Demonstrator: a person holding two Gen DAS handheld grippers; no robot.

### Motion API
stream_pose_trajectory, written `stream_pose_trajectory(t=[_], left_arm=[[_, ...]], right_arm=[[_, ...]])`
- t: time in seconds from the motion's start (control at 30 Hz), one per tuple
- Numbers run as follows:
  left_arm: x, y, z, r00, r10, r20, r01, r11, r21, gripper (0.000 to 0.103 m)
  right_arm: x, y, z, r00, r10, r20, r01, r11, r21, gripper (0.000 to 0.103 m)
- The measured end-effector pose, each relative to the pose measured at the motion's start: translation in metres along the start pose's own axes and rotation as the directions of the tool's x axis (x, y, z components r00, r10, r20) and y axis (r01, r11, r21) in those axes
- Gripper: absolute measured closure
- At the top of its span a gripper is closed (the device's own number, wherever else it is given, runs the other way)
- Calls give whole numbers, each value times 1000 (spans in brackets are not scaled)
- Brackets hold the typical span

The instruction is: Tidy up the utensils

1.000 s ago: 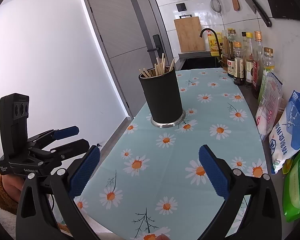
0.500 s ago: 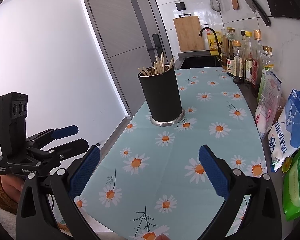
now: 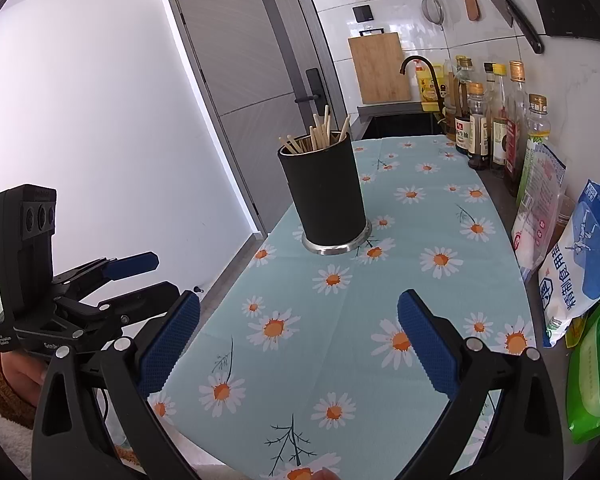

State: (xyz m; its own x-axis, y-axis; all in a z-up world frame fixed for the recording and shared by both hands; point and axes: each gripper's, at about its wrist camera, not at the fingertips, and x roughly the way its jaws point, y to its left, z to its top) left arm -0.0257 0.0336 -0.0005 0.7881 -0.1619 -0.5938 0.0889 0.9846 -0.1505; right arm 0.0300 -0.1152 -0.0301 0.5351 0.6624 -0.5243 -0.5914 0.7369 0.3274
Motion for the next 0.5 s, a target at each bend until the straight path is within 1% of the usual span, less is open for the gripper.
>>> stream_pose_trajectory(t=[0.5], left_arm=[[1,0,-1,1000,-3,-9,3,1000,2,6]], right_arm=[[-1,-6,2,1000,6,2,-6,999,34,5]])
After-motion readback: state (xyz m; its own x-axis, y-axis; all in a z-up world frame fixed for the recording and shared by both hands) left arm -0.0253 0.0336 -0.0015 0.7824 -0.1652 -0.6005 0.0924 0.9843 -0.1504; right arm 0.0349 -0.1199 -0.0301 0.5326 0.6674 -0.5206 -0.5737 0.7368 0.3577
